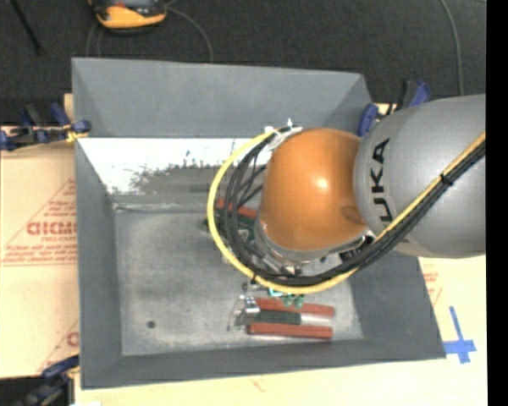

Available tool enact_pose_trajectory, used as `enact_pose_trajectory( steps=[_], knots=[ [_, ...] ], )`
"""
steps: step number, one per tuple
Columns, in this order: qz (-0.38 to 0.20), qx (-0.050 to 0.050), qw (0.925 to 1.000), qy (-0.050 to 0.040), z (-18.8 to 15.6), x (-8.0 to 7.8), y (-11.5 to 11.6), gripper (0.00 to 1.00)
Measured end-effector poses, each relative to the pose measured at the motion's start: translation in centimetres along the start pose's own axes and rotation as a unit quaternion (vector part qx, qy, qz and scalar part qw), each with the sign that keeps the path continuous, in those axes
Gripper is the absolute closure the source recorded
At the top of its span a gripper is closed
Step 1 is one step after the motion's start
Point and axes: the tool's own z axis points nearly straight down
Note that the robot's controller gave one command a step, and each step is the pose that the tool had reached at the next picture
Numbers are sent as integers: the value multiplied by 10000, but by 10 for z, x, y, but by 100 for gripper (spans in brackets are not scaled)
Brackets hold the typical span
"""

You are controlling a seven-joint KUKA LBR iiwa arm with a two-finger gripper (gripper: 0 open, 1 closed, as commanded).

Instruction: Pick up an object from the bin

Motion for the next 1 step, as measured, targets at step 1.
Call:
enact_pose_trajectory(
  steps=[1],
  knots=[
    [16,-5,10000,-37,-3,-2,0,0]
  ],
)
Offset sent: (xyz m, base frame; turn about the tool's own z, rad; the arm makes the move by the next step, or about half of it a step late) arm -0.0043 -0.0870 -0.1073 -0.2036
